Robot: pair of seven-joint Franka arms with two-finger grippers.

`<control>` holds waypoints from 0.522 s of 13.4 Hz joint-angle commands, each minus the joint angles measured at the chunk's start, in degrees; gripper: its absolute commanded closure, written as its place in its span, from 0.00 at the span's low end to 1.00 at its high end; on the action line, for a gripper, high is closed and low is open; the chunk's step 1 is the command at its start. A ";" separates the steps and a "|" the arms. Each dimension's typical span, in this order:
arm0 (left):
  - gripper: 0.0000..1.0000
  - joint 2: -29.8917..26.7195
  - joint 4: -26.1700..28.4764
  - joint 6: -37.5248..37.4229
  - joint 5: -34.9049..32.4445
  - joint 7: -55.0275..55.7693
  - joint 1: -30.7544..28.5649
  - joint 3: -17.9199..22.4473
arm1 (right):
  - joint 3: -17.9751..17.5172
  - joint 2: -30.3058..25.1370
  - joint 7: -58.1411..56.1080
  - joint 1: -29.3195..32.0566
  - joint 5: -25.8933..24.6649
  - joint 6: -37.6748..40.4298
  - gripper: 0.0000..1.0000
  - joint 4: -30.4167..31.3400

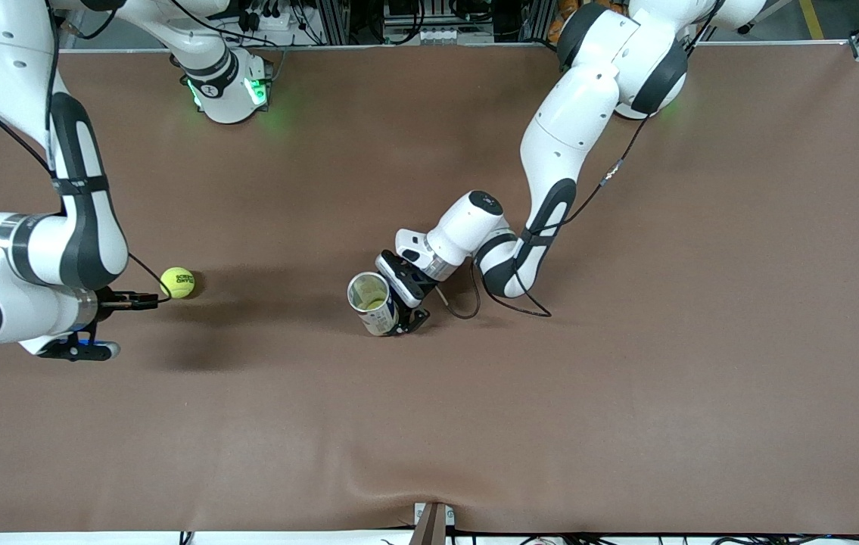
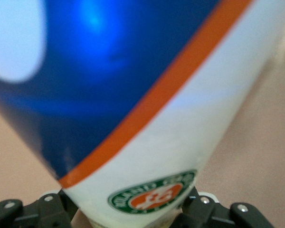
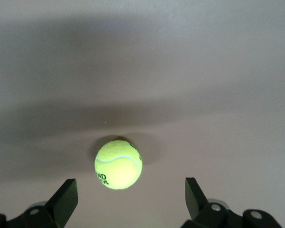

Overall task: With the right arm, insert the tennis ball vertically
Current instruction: 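Grasp the second ball with the right gripper and lift it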

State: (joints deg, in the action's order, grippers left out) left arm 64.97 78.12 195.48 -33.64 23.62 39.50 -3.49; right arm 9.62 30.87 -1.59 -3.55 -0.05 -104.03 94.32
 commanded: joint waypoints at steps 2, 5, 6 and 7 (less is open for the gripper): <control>0.16 1.03 -0.34 0.52 -0.90 0.11 0.22 1.03 | -1.00 3.04 -0.34 0.65 1.28 -0.91 0.00 0.69; 0.16 1.03 -0.34 0.52 -0.90 0.03 0.14 1.03 | -1.00 4.10 -0.34 0.38 1.28 -0.56 0.00 0.78; 0.16 0.95 -0.25 0.61 -0.90 0.03 0.14 1.03 | -1.00 4.37 -0.34 0.56 1.28 -0.30 0.00 0.78; 0.16 1.03 -0.34 0.52 -0.90 0.03 0.14 1.03 | -1.00 4.37 -0.34 0.56 1.28 0.05 0.00 1.04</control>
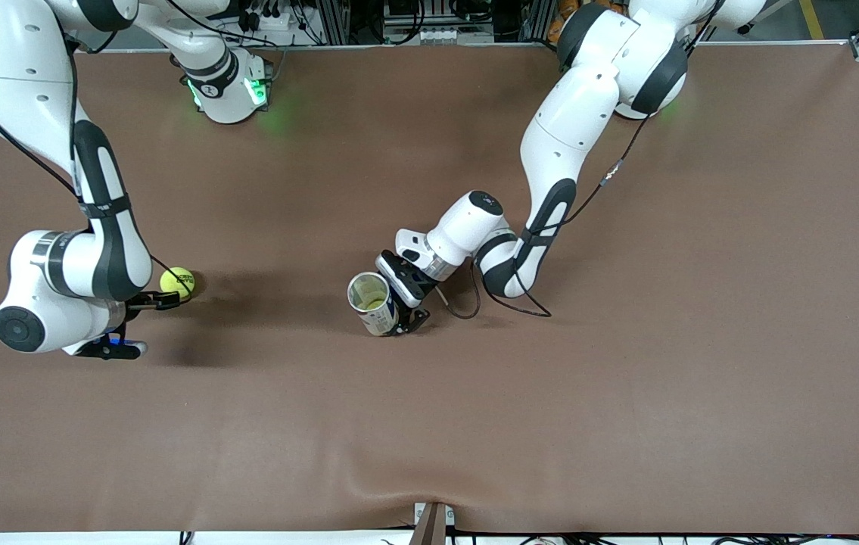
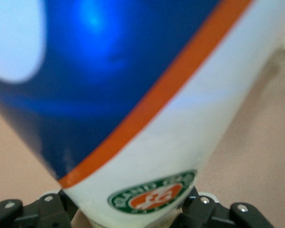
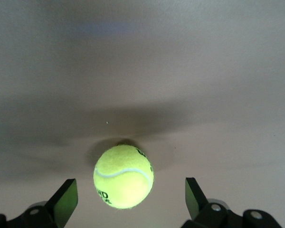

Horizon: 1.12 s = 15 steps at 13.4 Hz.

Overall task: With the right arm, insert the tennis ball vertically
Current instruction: 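Grasp the second ball with the right gripper and lift it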

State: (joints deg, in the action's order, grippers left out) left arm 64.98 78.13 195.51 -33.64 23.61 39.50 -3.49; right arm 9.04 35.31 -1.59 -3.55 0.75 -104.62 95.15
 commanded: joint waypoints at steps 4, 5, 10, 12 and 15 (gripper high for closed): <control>0.16 1.03 -0.35 0.57 -0.90 -0.06 0.14 1.03 | -0.43 0.63 -0.34 -0.05 0.48 0.82 0.00 1.44; 0.16 1.03 -0.26 0.57 -0.90 -0.06 0.14 1.03 | -0.43 0.90 -0.25 -0.05 0.48 0.82 0.00 1.53; 0.16 1.03 -0.26 0.49 -0.90 -0.06 0.23 1.03 | -0.52 1.34 -0.25 -0.40 0.57 0.91 0.00 2.15; 0.16 1.03 -0.26 0.49 -0.90 -0.06 0.23 1.03 | -0.52 1.60 -0.17 -0.58 0.57 0.91 0.00 2.15; 0.16 1.03 -0.26 0.49 -0.90 -0.06 0.23 1.03 | -0.52 2.04 -0.25 -1.02 0.57 0.91 0.00 2.23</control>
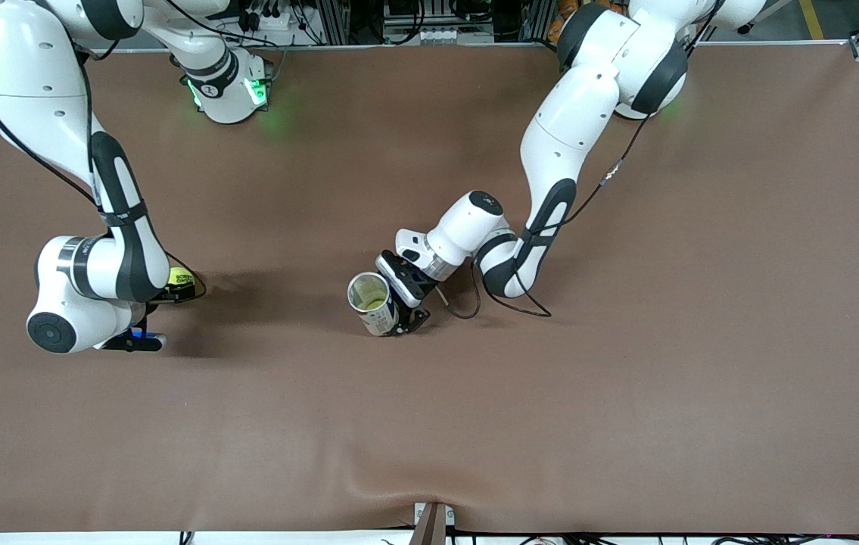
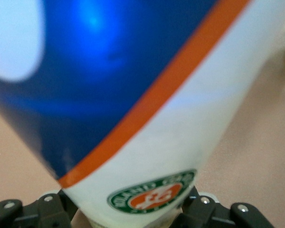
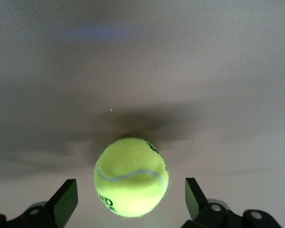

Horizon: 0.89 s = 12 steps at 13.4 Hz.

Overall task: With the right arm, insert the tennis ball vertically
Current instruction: 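Grasp the second ball with the right gripper and lift it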

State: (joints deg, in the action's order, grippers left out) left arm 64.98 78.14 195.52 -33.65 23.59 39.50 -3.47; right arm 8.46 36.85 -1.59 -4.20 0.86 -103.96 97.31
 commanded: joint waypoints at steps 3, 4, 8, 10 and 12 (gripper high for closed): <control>0.16 1.02 -0.18 0.47 -0.81 -0.04 0.23 1.01 | 0.07 1.38 -0.25 -0.38 0.46 -0.19 0.00 0.16; 0.16 1.02 -0.18 0.56 -0.89 -0.04 0.23 1.01 | 0.07 1.38 -0.25 -0.37 0.46 -0.10 0.00 0.16; 0.16 1.02 -0.18 0.56 -0.81 -0.04 0.23 1.01 | 0.07 1.29 -0.60 -0.03 0.37 0.16 0.68 -0.01; 0.16 1.02 -0.18 0.56 -0.81 -0.04 0.23 1.01 | 0.15 0.77 -8.12 -0.02 0.28 0.60 1.00 -0.27; 0.16 1.02 -0.27 0.47 -0.81 -0.04 0.23 1.01 | 0.24 0.15 -9.92 0.06 -0.07 6.10 1.00 -4.29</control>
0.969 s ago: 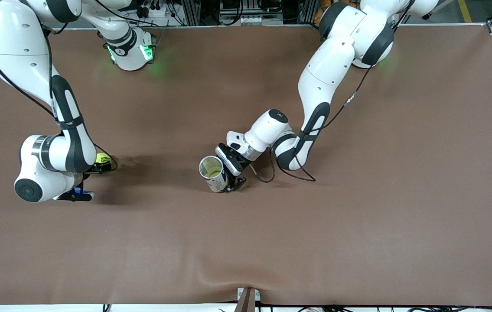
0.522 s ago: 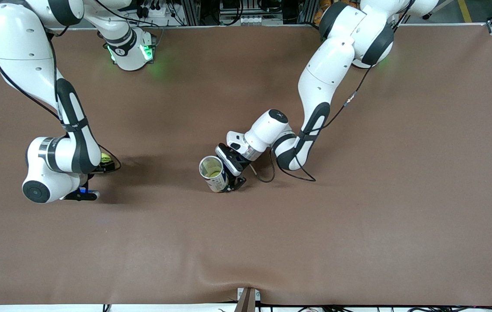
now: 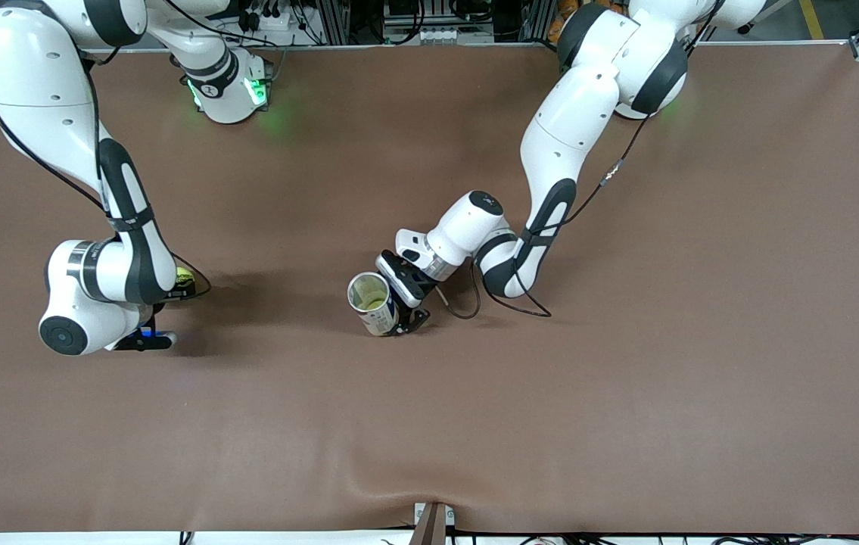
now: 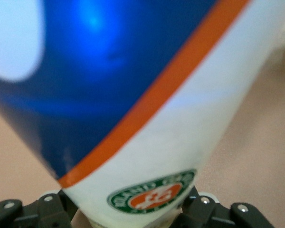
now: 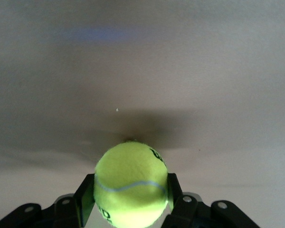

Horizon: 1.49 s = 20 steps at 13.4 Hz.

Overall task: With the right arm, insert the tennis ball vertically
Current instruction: 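Grasp the second ball with the right gripper and lift it, then move the ball over the can and drop it in with the right gripper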

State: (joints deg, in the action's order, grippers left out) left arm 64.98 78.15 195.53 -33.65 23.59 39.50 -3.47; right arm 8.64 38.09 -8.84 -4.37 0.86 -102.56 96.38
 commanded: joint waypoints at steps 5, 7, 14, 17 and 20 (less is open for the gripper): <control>0.16 0.76 -0.27 0.47 -0.81 -0.04 0.14 1.01 | 0.06 -2.92 -1.98 -0.46 -0.24 22.82 1.00 -19.55; 0.16 0.67 -0.27 0.47 -0.89 -0.04 0.14 1.01 | -0.12 -6.52 0.03 -1.08 0.11 23.37 1.00 -19.83; 0.16 0.58 -0.19 0.56 -0.89 -0.04 0.14 0.92 | -0.29 -14.89 17.40 -5.73 7.39 23.37 1.00 -22.37; 0.16 0.58 -0.27 0.56 -0.89 -0.04 0.14 1.01 | -0.38 -14.80 29.54 -10.56 8.98 23.11 1.00 -25.97; 0.16 0.58 -0.27 0.47 -0.89 -0.04 0.14 1.01 | -0.29 -14.45 41.23 -15.74 9.69 20.75 1.00 -27.39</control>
State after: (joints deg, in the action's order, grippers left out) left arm 64.99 78.15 195.60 -33.65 23.55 39.47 -3.40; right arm 7.81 23.35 26.00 -17.29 9.52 -80.86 70.67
